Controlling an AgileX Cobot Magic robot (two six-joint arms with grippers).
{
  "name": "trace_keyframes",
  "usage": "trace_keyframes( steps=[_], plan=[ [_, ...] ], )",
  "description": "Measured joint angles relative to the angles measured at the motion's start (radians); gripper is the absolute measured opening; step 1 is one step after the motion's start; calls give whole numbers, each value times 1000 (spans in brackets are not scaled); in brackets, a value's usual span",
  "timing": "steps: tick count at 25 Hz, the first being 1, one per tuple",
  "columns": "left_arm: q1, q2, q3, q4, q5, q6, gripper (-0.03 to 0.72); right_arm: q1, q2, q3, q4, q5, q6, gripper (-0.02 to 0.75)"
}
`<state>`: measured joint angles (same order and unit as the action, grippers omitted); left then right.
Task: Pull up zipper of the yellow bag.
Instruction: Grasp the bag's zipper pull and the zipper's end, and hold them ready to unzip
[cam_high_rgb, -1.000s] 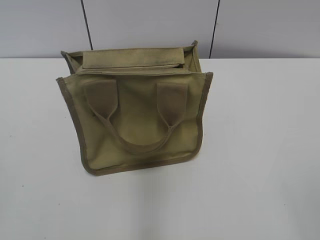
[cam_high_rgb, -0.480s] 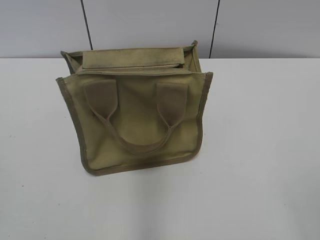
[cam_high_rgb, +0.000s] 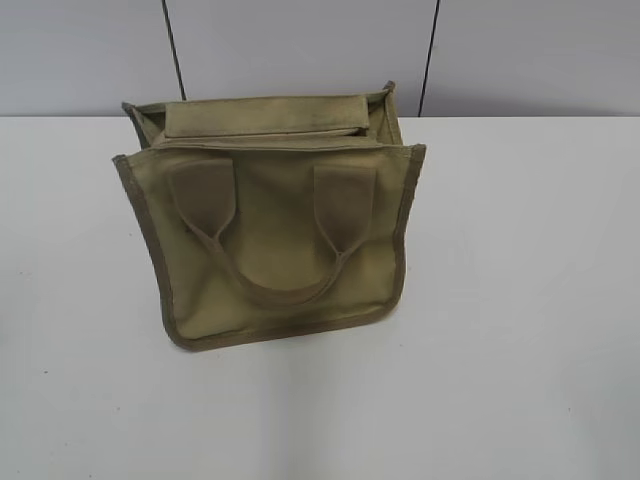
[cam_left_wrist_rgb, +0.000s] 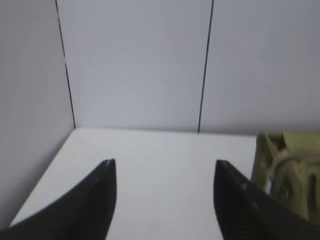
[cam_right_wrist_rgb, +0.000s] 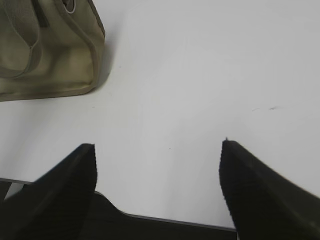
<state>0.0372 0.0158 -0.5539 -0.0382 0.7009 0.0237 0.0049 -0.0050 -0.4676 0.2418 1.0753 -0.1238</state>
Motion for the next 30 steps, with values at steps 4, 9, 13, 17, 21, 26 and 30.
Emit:
trace_keyframes(
  steps=[4, 9, 13, 17, 21, 26, 30],
  plan=[
    [0, 123, 60, 5, -290, 0, 490, 0, 0, 0, 0, 0, 0, 582],
    [0, 371, 168, -20, -746, 0, 471, 0, 0, 0, 0, 0, 0, 582],
    [-12, 623, 219, 46, -1044, -24, 410, 0, 0, 0, 0, 0, 0, 582],
    [-44, 900, 225, 159, -1253, -92, 393, 0, 0, 0, 0, 0, 0, 582],
    [-49, 1102, 227, 355, -1362, -200, 389, 0, 0, 0, 0, 0, 0, 582],
    [-49, 1321, 227, 614, -1510, -365, 388, 0, 0, 0, 0, 0, 0, 582],
    [-44, 1464, 227, 745, -1575, -391, 387, 0, 0, 0, 0, 0, 0, 582]
  ],
)
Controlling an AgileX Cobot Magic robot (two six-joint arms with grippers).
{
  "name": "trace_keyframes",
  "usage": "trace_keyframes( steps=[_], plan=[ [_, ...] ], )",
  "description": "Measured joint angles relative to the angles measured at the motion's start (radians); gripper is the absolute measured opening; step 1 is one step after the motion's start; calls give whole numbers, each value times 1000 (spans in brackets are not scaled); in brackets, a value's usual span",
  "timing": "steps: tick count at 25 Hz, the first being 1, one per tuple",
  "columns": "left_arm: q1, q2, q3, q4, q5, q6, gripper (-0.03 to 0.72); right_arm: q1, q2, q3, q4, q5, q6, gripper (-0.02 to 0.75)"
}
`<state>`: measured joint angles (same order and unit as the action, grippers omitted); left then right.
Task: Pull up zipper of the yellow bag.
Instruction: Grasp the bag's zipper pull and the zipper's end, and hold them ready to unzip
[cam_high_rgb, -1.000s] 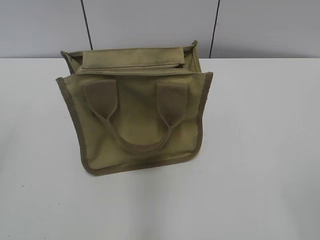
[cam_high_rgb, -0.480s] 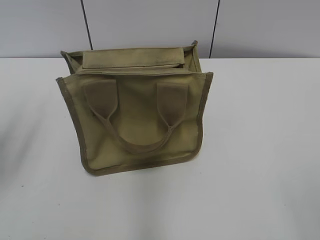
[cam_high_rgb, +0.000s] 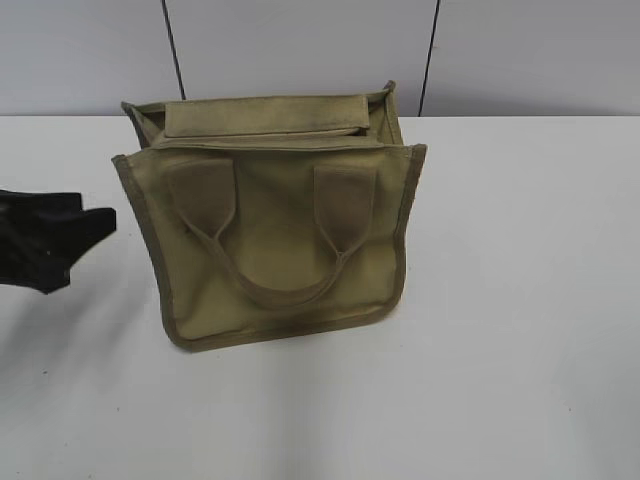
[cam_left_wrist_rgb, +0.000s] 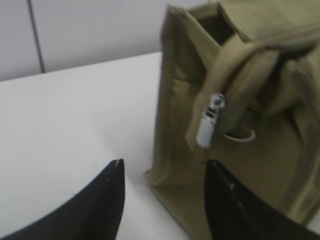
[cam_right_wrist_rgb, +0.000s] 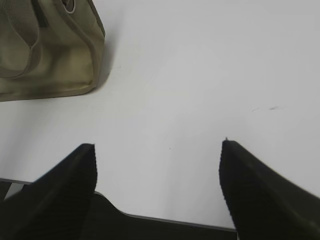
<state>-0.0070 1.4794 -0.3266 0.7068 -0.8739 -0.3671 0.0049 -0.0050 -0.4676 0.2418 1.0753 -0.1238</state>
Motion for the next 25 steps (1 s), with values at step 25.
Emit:
trace_keyframes(
  steps=[25],
  plan=[
    [3, 595, -333, 275, -331, -3, 256, 0, 0, 0, 0, 0, 0, 582]
  ],
)
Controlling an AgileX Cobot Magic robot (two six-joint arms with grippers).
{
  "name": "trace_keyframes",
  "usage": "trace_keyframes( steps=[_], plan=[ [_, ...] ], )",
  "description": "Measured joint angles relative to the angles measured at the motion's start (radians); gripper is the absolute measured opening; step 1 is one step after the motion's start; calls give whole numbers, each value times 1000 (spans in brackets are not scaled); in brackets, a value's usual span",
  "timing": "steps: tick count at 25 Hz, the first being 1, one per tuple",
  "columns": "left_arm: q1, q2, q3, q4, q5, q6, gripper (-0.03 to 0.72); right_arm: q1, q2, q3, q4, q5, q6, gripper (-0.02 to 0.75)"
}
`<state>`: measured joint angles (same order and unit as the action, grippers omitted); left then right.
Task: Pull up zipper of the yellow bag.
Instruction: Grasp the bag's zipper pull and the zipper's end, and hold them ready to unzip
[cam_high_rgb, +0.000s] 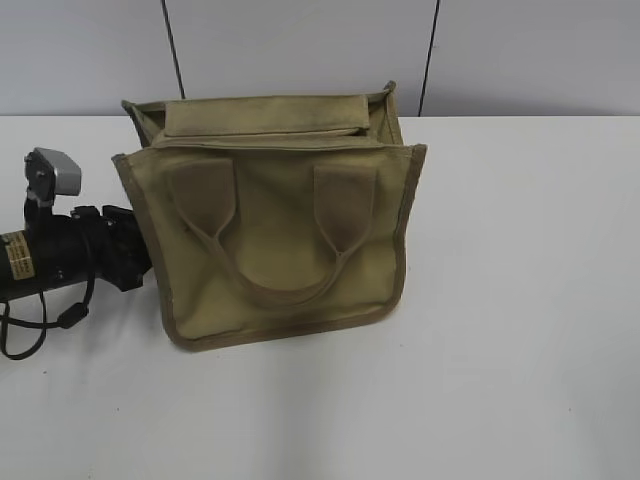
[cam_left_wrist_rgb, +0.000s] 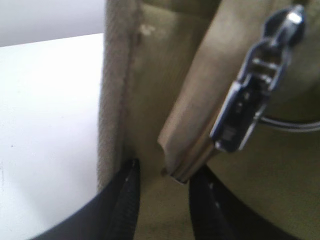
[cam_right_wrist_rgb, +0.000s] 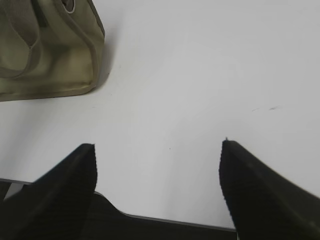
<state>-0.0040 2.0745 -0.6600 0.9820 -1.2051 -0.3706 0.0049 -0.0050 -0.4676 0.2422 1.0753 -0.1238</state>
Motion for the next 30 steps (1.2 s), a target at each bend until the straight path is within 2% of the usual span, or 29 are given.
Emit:
trace_keyframes(
  steps=[6, 12, 18, 20, 24, 25, 30],
  plan=[
    [-27, 42, -38, 10, -1, 0, 247, 0, 0, 0, 0, 0, 0, 582],
    [-32, 33, -38, 22, 1, 0, 293, 0, 0, 0, 0, 0, 0, 582],
    [-35, 0, -38, 7, 3, -1, 288, 0, 0, 0, 0, 0, 0, 582],
    [-36, 0, -38, -5, 3, -1, 239, 0, 0, 0, 0, 0, 0, 582],
    [-36, 0, -38, -32, 3, -2, 42, 0, 0, 0, 0, 0, 0, 582],
    [-36, 0, -38, -32, 3, -2, 17, 0, 0, 0, 0, 0, 0, 582],
    [-36, -46, -38, 5, 69, -28, 8, 0, 0, 0, 0, 0, 0, 582]
  ],
)
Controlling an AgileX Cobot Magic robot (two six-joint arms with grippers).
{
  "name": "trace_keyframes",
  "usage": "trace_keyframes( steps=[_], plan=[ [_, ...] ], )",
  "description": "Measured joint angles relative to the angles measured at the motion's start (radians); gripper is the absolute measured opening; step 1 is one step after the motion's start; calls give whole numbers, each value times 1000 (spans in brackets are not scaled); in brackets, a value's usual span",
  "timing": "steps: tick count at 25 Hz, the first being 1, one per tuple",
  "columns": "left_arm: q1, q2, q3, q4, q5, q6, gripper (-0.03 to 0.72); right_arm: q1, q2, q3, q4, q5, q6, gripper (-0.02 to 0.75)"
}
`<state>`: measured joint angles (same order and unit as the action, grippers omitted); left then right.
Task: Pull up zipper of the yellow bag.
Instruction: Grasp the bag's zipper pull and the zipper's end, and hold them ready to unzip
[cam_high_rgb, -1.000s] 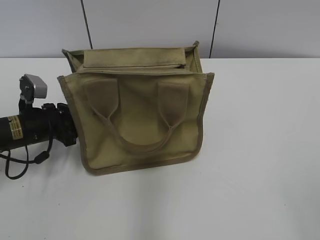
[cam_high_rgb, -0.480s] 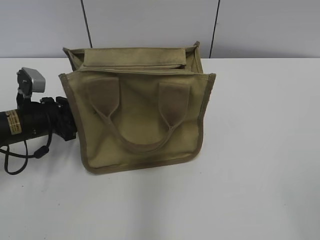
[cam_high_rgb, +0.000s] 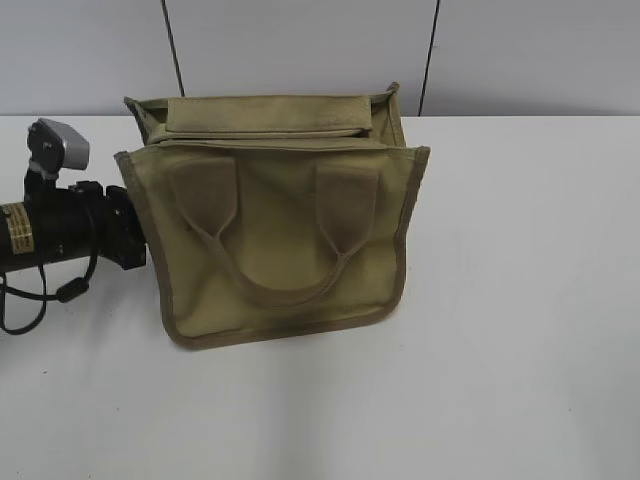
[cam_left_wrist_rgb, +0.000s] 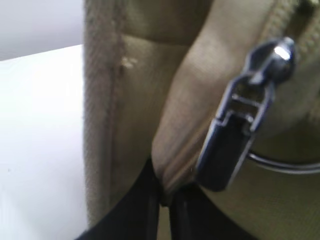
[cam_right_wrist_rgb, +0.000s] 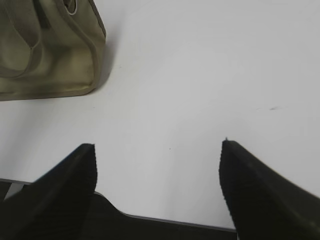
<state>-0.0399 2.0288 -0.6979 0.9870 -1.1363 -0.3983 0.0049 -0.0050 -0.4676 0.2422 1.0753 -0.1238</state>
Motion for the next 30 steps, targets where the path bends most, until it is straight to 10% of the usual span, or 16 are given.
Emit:
trace_keyframes(
  steps=[13, 30],
  plan=[
    [0, -488, 1, 320, 498, -380, 8, 0, 0, 0, 0, 0, 0, 582],
    [0, -546, -135, 663, 528, -714, 8, 0, 23, -48, 28, -69, 3, 582]
  ],
)
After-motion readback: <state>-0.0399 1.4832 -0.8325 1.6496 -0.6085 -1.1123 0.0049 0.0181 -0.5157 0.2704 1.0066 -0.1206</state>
